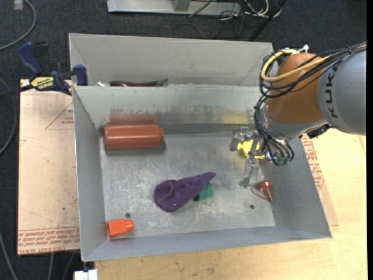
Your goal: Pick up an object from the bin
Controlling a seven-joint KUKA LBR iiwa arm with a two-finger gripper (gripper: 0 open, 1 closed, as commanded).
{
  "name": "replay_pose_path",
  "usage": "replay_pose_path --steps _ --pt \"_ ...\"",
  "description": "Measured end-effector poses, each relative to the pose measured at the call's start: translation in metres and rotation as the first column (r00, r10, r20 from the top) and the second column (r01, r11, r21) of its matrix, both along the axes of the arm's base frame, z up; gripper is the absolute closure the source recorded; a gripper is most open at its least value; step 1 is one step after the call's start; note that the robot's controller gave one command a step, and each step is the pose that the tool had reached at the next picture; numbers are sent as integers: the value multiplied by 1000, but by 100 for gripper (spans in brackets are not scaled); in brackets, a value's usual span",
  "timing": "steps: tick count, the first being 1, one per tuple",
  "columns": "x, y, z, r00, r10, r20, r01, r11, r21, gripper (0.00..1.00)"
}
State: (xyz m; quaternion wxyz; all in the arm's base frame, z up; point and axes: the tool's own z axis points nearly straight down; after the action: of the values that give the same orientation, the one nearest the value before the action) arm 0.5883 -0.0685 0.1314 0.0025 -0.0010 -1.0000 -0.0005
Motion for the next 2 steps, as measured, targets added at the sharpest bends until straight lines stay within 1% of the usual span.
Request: replay_pose_path --steps 1,2 --pt "1 0 5 1000 1 6 -1 1000 -1 0" --pt "14 14 12 999 47 1 -47 999 -2 0"
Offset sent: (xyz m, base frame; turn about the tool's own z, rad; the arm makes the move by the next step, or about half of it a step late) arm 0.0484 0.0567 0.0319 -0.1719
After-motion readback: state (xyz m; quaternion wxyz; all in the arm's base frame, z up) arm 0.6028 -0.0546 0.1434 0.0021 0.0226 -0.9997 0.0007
